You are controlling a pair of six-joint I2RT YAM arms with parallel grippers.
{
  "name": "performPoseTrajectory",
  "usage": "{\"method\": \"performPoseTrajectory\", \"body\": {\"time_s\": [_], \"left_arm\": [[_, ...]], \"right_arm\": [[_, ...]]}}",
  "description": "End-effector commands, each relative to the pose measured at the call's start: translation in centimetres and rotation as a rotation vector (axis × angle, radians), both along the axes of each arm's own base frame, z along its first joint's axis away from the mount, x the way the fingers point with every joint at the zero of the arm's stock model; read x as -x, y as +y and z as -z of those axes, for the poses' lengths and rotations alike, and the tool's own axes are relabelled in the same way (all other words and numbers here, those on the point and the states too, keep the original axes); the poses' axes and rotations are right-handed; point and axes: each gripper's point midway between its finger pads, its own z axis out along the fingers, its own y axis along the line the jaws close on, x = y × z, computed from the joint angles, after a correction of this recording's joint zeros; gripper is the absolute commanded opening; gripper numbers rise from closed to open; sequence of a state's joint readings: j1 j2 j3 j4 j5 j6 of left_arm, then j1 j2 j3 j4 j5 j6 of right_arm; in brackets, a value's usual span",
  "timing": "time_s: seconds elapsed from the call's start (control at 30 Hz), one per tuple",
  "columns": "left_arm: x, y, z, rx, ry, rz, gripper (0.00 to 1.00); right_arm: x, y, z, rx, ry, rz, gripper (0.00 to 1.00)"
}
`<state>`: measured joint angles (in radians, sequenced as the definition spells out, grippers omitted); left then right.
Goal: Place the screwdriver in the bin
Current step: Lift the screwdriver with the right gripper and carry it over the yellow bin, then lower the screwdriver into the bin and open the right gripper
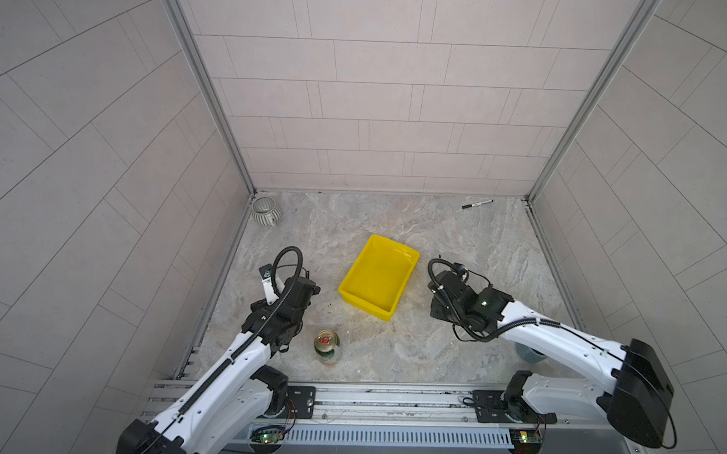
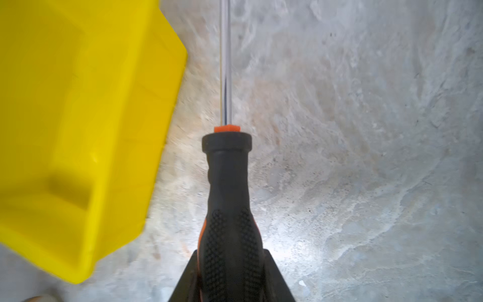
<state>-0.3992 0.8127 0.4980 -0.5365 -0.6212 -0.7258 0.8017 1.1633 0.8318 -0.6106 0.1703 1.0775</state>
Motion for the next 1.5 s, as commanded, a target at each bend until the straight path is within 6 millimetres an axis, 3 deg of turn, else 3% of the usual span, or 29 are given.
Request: {"method": "performPoseTrajectory", "body": {"time_s": [0.0,0.23,0.4,0.57,0.8,1.03,1.07,1.17,1.23,1.4,1.47], "left_arm": [[0.1,0.2,0.1,-0.003,0.006,-0.008,0.93],[0.1,0.2,0.1,-0.005,0.002,-0.01,0.93],[0.3,0.2,0.1,-0.003,0.006,-0.008,0.93],[0.1,0.1,0.1,0.004,-0.001,-0.005,0.93],[-0.1,-0.1,0.5,-0.012,0.036,0.016,0.93],[-0.1,-0.1,0.4,-0.011,0.027,0.016,0.93],[-0.1,-0.2,0.5,-0.009,0.027,0.017,0.93],[-0.3,-0.4,0.7,-0.009,0.038,0.03,0.93],[-0.5,-0.8,0.9,-0.005,0.049,0.056,0.92],[-0.6,-1.0,0.7,0.004,0.047,0.067,0.92],[-1.3,-2.3,0.3,0.049,0.025,0.125,0.92]], "right_arm": [[-1.1,2.0,-2.5,-0.159,-0.109,0.07,0.07],[-4.0,8.3,-4.7,-0.319,-0.166,0.084,0.06],[-5.7,14.6,-3.0,-0.359,-0.063,0.031,0.07],[-7.3,18.4,-1.0,-0.344,-0.01,0.009,0.08],[-9.1,19.4,1.2,-0.326,0.03,0.028,0.13],[-9.1,19.6,3.8,-0.295,0.096,0.021,0.18],[-9.1,19.6,3.6,-0.289,0.098,0.019,0.22],[-9.3,19.5,2.5,-0.282,0.093,-0.007,0.51],[-9.3,19.3,1.6,-0.268,0.089,-0.023,0.64],[-8.7,17.8,-0.5,-0.245,0.062,-0.061,0.68],[-8.7,15.8,-1.5,-0.199,0.028,-0.082,0.68]]}}
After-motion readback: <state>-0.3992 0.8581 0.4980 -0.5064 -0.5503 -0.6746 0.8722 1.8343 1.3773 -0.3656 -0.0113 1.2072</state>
